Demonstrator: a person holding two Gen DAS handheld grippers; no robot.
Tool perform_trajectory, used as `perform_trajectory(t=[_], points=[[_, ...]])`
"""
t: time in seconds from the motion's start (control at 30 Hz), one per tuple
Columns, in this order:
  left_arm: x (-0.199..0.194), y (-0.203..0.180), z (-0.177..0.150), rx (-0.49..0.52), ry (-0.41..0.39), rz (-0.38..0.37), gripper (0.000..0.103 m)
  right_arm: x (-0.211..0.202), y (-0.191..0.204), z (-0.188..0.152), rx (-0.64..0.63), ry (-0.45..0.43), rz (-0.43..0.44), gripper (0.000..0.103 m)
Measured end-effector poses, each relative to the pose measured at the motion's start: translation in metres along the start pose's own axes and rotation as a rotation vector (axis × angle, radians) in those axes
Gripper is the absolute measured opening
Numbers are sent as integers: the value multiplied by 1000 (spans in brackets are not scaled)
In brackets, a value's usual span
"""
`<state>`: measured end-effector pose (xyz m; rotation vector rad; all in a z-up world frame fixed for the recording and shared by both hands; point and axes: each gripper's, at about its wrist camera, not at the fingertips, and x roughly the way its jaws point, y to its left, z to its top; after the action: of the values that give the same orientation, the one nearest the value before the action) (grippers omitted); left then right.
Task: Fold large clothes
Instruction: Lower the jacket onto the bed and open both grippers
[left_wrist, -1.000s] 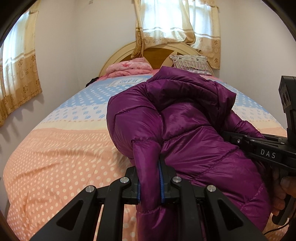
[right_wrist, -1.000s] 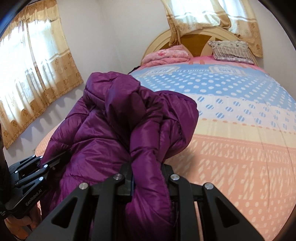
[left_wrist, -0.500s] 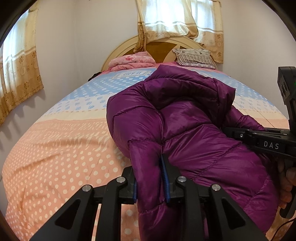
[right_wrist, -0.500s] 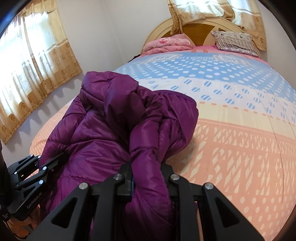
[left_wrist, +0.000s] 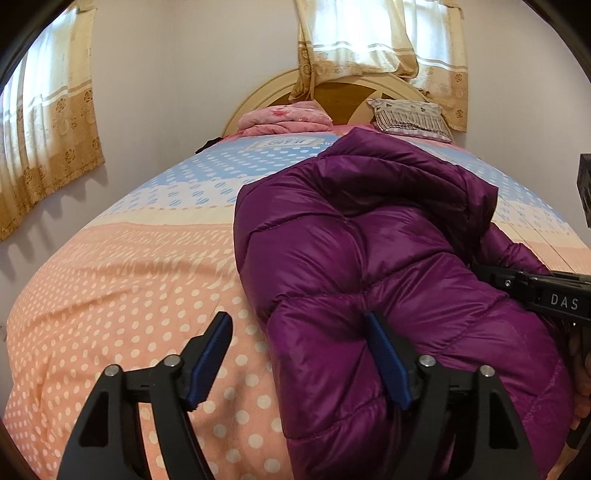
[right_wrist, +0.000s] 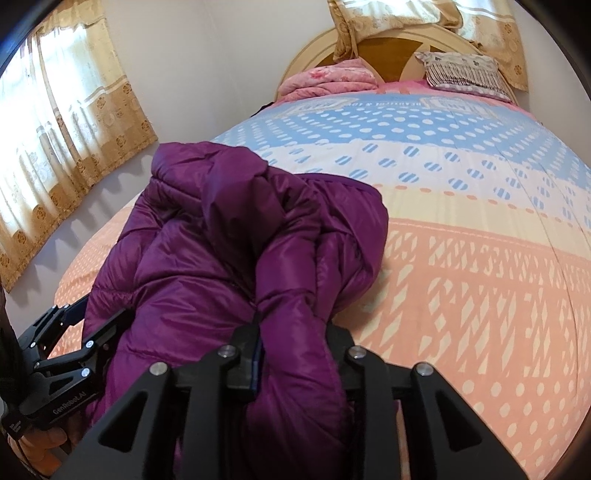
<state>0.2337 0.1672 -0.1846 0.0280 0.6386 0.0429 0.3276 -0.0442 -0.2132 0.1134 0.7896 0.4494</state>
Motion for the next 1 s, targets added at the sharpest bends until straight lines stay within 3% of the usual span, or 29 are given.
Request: perform_trajectory(t=[0.43,0.73,0.9,0.97,1.0], points=[[7,4,1,-54,24,13,88,2,-2,-5,12,-3,-17,41],[8,6,1,-76,38,28,90,6,3,-2,-2,13,-64,50],[-21,9,6,-97,31,78,90,-23,11,0,-14,-34,-91,60],[-45,9,10,-95,-11,81,89,-49,19,1,-39,-85,-105,76],[-57,9,11,-91,-28,90,89,-59,23,0,-51,-100,-111,77]])
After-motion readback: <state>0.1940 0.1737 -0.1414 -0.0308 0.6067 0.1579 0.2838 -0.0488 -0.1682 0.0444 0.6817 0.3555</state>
